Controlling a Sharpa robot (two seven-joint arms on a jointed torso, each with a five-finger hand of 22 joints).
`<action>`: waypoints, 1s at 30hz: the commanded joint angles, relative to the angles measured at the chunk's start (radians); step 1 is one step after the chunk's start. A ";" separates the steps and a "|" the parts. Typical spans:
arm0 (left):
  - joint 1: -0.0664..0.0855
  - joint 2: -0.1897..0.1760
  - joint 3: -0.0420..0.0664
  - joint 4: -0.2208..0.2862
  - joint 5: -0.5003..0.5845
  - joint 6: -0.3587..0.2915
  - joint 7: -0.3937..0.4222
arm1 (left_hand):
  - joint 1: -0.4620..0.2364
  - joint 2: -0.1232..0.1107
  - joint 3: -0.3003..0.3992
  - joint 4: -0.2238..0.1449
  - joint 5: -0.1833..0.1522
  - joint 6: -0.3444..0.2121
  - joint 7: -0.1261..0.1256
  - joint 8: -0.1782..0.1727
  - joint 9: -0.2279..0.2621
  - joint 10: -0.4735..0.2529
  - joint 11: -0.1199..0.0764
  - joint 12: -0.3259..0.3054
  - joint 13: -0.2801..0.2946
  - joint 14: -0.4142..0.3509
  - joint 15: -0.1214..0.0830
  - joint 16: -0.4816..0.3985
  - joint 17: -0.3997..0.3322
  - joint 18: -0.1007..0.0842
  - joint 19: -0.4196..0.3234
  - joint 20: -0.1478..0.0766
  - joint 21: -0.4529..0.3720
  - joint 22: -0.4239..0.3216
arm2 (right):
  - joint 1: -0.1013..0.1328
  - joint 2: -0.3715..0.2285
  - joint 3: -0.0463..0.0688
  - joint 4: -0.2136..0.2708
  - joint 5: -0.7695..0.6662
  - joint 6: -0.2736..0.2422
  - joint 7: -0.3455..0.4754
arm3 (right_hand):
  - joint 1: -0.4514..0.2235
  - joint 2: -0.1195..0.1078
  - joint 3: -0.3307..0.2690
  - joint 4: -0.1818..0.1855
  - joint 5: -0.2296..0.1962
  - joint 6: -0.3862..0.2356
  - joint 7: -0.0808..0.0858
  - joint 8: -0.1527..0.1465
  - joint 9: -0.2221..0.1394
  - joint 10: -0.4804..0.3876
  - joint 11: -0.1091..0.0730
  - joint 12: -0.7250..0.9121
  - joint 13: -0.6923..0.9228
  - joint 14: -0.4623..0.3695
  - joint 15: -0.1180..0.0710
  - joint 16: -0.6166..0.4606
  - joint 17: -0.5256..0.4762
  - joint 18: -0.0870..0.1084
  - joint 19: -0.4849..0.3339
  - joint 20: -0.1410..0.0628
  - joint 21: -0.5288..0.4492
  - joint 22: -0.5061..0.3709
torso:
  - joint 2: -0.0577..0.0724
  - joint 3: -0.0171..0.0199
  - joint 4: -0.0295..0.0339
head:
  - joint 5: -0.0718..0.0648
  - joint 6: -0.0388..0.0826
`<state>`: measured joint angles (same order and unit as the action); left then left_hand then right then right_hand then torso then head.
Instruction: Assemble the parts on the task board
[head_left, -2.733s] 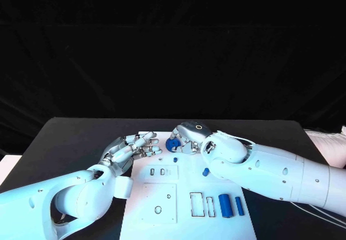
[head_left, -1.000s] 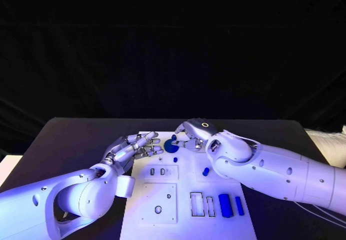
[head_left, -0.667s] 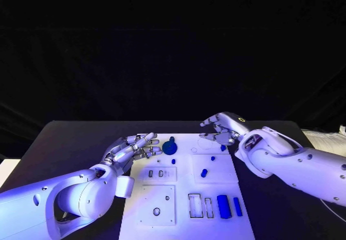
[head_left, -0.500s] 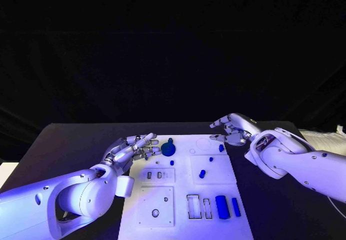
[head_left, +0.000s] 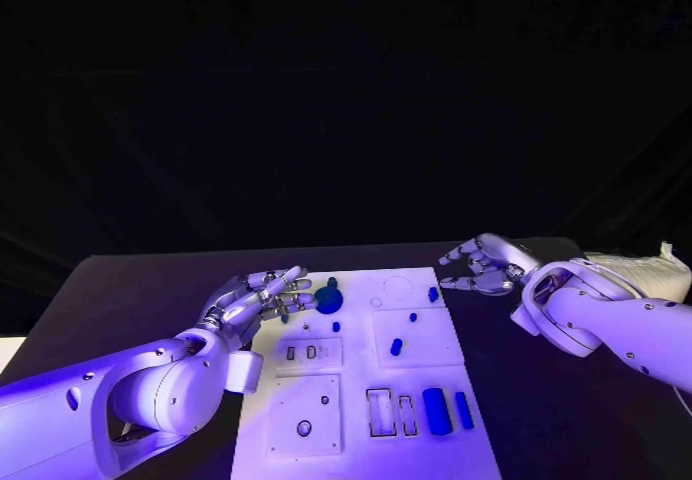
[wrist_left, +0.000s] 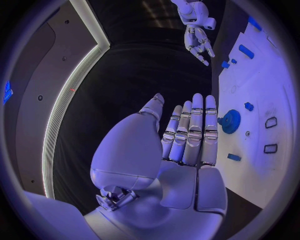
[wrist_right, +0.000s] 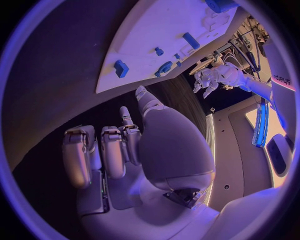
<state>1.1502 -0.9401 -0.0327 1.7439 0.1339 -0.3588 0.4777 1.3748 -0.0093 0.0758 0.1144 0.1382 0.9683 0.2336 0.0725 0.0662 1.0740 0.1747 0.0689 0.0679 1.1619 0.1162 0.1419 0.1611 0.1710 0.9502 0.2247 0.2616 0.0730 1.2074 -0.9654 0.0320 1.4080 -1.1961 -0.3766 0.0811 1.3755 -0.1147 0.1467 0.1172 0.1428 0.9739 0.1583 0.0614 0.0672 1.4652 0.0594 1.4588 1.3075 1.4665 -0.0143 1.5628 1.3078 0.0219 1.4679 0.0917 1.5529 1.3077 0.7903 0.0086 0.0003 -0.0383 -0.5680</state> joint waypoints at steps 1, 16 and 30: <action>-0.001 0.003 0.000 -0.002 -0.010 0.033 0.002 | 0.006 0.006 0.000 -0.007 -0.003 -0.006 -0.001 -0.005 0.000 -0.008 -0.002 -0.004 -0.001 -0.007 0.002 -0.004 0.001 0.012 0.000 0.004 -0.005 -0.001 | -0.009 0.007 0.000 -0.013 0.012 0.058 0.026 | 0.005 -0.005 -0.005 -0.002 -0.001 -0.007 -0.002 0.000 -0.001 0.051 0.009 -0.003 0.197 0.103 0.008 0.005 0.257 -0.014 0.086 0.006 0.003 0.230 | 0.000 -0.0002 -0.0001 | 0.003 -0.006; -0.001 0.007 0.000 -0.004 -0.010 0.029 0.001 | 0.006 0.006 0.001 -0.007 -0.003 -0.006 0.000 -0.005 0.000 -0.008 -0.002 -0.004 -0.001 -0.008 0.002 -0.005 0.001 0.012 0.000 0.004 -0.006 -0.002 | -0.027 0.056 -0.001 -0.082 0.002 0.073 0.027 | 0.021 0.012 -0.002 -0.016 0.004 -0.001 -0.002 0.005 0.001 0.054 0.008 0.001 0.200 0.104 0.009 0.007 0.260 -0.015 0.088 0.007 0.004 0.234 | -0.001 -0.0020 0.0001 | 0.001 -0.014; -0.001 0.008 0.000 -0.004 -0.010 0.026 -0.001 | 0.005 0.007 0.001 -0.007 -0.003 -0.008 0.001 -0.006 -0.001 -0.011 -0.001 -0.005 -0.001 -0.009 0.003 -0.007 0.001 0.012 -0.001 0.005 -0.006 -0.002 | -0.046 0.089 -0.001 -0.117 -0.002 0.086 0.032 | 0.032 0.029 0.003 -0.031 0.006 0.022 -0.005 0.011 0.005 0.057 0.006 0.008 0.204 0.104 0.006 0.008 0.262 -0.016 0.089 0.006 0.006 0.237 | -0.001 -0.0021 -0.0005 | 0.007 -0.020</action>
<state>1.1488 -0.9331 -0.0330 1.7383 0.1316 -0.3511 0.4731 1.3748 -0.0093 0.0758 0.1145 0.1382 0.9683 0.2336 0.0725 0.0662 1.0703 0.1711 0.0689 0.0679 1.1583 0.1196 0.1420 0.1608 0.1710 0.9502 0.2247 0.2616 0.0720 1.1626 -0.8778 0.0314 1.2918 -1.1898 -0.3139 0.1017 1.4005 -0.0896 0.1493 0.0921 0.1428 0.9890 0.1544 0.0659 0.0708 1.4651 0.0593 1.4629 1.3074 1.4665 -0.0143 1.5668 1.3074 0.0220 1.4679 0.0917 1.5529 1.3074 0.7891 0.0066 0.0009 -0.0323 -0.5869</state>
